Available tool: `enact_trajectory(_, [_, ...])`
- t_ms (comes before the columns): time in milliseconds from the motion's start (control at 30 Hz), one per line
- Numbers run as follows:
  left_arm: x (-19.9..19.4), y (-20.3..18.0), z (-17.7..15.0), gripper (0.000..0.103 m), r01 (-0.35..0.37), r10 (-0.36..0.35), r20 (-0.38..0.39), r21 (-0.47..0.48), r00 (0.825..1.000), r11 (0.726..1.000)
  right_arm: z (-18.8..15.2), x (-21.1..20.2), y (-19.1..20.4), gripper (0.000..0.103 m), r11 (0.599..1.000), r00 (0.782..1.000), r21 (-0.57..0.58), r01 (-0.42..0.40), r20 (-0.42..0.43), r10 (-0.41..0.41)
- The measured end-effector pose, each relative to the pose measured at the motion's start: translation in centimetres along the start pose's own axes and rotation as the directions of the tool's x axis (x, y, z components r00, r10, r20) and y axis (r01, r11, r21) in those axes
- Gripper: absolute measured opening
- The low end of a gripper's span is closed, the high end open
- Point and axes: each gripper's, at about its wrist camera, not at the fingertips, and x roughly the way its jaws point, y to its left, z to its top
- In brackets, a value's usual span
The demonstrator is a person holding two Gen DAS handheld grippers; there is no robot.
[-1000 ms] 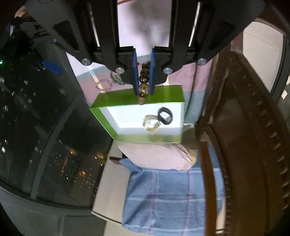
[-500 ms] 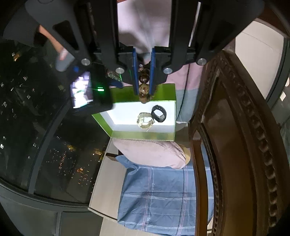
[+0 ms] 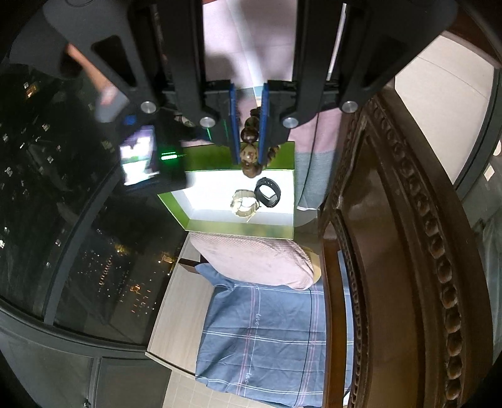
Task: Organize jewelry
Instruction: 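Grasp the brown wooden bead bracelet with the left tool, then grasp the gold brooch with the right tool while the left tool holds the bead bracelet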
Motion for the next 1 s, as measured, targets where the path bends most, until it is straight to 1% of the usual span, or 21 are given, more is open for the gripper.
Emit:
enact_trajectory(100, [0.1, -0.2, -0.1, 0.012, 0.003, -0.003, -0.006, 0.000, 1.000, 1.000, -0.1, -4.4, -1.2, 0.020, 1.000, 0.996, -0.001, -0.028, 0.082, 0.028])
enact_trajectory(167, [0.2, -0.3, -0.2, 0.012, 0.004, -0.004, -0.010, 0.002, 1.000, 1.000, -0.6, -8.3, -2.4, 0.020, 1.000, 0.987, -0.003, -0.020, 0.160, 0.020])
enact_trajectory(267, [0.4, -0.5, -0.5, 0.012, -0.005, 0.005, -0.014, 0.011, 1.000, 1.000, -2.0, -13.0, -4.8, 0.020, 0.999, 0.973, 0.027, -0.024, 0.230, 0.018])
enact_trajectory(333, [0.6, -0.8, -0.6, 0.012, -0.015, 0.015, -0.014, 0.019, 1.000, 1.000, -3.1, -15.3, -6.4, 0.020, 0.998, 0.966, 0.056, -0.020, 0.260, 0.005])
enact_trajectory(433, [0.9, -1.4, -0.9, 0.012, -0.029, 0.029, -0.016, 0.034, 0.999, 0.999, -4.6, -17.3, -8.2, 0.020, 0.997, 0.951, 0.074, -0.007, 0.310, -0.016])
enact_trajectory(467, [1.0, -1.6, -0.9, 0.012, -0.032, 0.032, -0.019, 0.039, 0.999, 0.999, -5.1, -17.8, -8.7, 0.020, 0.998, 0.944, 0.069, 0.004, 0.329, -0.027])
enact_trajectory(533, [1.3, -1.7, -1.1, 0.012, -0.029, 0.031, -0.038, 0.050, 0.999, 0.998, -5.8, -17.9, -9.5, 0.020, 0.997, 0.938, 0.078, 0.005, 0.344, -0.031])
enact_trajectory(567, [1.6, -1.7, -1.3, 0.014, -0.029, 0.032, -0.055, 0.057, 0.998, 0.998, -6.1, -17.7, -9.9, 0.020, 0.996, 0.938, 0.094, -0.008, 0.347, -0.025])
enact_trajectory(600, [1.8, -1.6, -1.5, 0.025, -0.034, 0.038, -0.069, 0.064, 0.997, 0.997, -6.4, -17.3, -10.3, 0.020, 0.994, 0.939, 0.104, -0.021, 0.342, -0.016])
enact_trajectory(667, [2.8, -1.5, -2.7, 0.042, -0.057, 0.066, -0.111, 0.085, 0.992, 0.995, -6.7, -16.5, -10.6, 0.020, 0.993, 0.948, 0.113, -0.035, 0.320, -0.003])
enact_trajectory(700, [3.3, -1.6, -3.2, 0.043, -0.067, 0.079, -0.128, 0.093, 0.989, 0.993, -6.9, -16.3, -10.7, 0.020, 0.992, 0.951, 0.118, -0.042, 0.310, 0.003])
enact_trajectory(767, [5.2, -1.8, -4.6, 0.041, -0.074, 0.096, -0.192, 0.118, 0.977, 0.990, -7.0, -15.6, -10.8, 0.020, 0.990, 0.959, 0.125, -0.060, 0.283, 0.022])
enact_trajectory(800, [6.3, -2.1, -5.5, 0.034, -0.074, 0.104, -0.224, 0.138, 0.969, 0.988, -7.1, -15.5, -10.8, 0.020, 0.990, 0.960, 0.128, -0.067, 0.280, 0.028])
enact_trajectory(867, [7.9, -2.7, -6.6, 0.028, -0.076, 0.123, -0.262, 0.181, 0.957, 0.981, -7.0, -15.6, -10.8, 0.020, 0.989, 0.958, 0.126, -0.079, 0.283, 0.040])
enact_trajectory(1000, [10.8, -3.3, -8.3, 0.023, -0.081, 0.152, -0.315, 0.229, 0.937, 0.970, -6.9, -15.9, -10.7, 0.020, 0.988, 0.954, 0.120, -0.096, 0.295, 0.057])
